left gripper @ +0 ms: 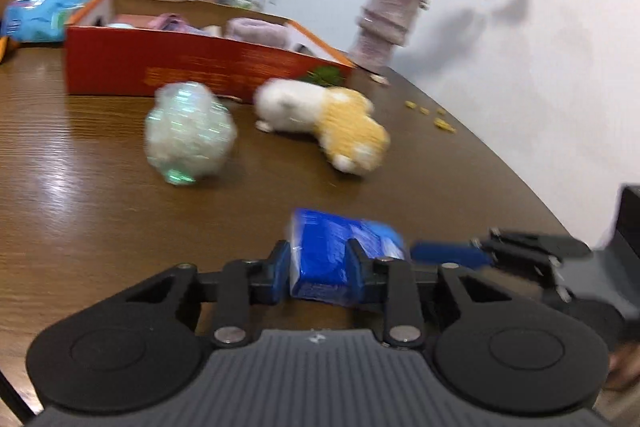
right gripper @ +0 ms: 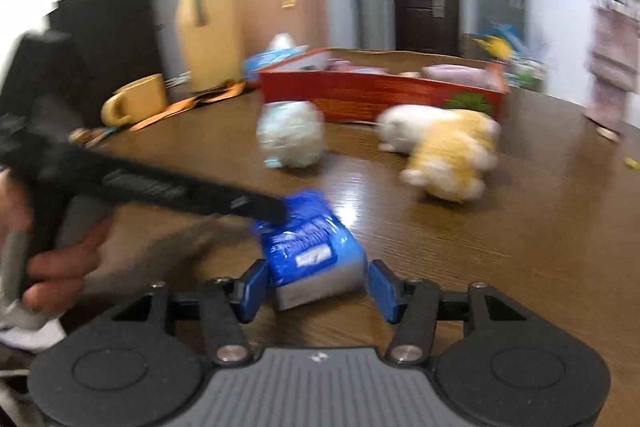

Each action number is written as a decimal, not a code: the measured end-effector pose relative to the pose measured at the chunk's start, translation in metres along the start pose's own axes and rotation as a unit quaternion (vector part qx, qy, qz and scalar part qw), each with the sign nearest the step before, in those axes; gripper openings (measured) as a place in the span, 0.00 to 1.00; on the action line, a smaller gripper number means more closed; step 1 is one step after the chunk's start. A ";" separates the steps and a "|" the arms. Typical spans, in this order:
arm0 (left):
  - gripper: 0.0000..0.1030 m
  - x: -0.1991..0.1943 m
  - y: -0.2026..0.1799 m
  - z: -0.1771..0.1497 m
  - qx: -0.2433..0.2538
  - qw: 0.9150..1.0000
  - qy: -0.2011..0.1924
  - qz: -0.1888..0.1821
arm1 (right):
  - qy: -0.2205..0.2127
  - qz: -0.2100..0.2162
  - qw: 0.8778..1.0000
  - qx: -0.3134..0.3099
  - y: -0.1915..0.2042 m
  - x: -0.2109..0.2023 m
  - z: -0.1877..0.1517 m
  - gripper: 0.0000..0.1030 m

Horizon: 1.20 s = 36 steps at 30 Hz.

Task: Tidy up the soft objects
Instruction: 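Lift the packet with the left tool off the table, then carry the packet with the left tool into the box and release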

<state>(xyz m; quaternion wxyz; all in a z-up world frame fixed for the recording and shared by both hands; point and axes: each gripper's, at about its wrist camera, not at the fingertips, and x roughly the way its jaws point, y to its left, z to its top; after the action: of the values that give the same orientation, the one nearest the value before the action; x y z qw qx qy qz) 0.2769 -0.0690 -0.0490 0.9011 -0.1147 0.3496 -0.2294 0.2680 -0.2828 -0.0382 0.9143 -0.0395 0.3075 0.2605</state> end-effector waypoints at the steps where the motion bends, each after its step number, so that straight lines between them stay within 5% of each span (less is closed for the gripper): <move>1: 0.30 -0.001 -0.005 -0.002 0.008 1.000 0.006 -0.006 | -0.003 -0.015 1.000 0.017 -0.006 -0.002 0.000 0.52; 3: 0.30 -0.003 -0.010 -0.005 0.017 1.000 0.008 -0.009 | -0.012 -0.027 0.998 0.058 -0.018 -0.007 -0.001 0.53; 7: 0.34 -0.007 -0.003 -0.002 -0.017 1.000 -0.005 -0.003 | -0.040 0.023 0.991 0.127 -0.033 -0.011 -0.001 0.52; 10: 0.34 -0.002 0.005 0.004 -0.052 0.999 0.003 -0.010 | -0.041 0.032 0.987 0.154 -0.037 0.000 0.003 0.44; 16: 0.29 0.011 0.005 0.005 -0.062 0.998 0.011 0.007 | -0.022 0.040 0.983 0.179 -0.040 0.019 0.004 0.20; 26: 0.22 0.009 0.003 0.001 -0.062 0.998 0.001 0.005 | -0.027 0.042 0.983 0.179 -0.037 0.015 -0.002 0.17; 31: 0.20 -0.008 -0.001 0.018 -0.041 0.998 -0.047 -0.007 | -0.062 0.053 0.981 0.176 -0.038 0.002 0.016 0.16; 36: 0.20 -0.013 0.004 0.076 -0.018 0.995 -0.098 -0.012 | -0.110 0.051 0.983 0.138 -0.042 0.004 0.068 0.16</move>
<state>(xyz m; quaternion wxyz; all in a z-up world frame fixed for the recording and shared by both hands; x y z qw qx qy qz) 0.3218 -0.0556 0.0128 0.9260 -0.1568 0.2624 -0.2215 0.3288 -0.3016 0.0104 0.9249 0.1319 0.2394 0.2641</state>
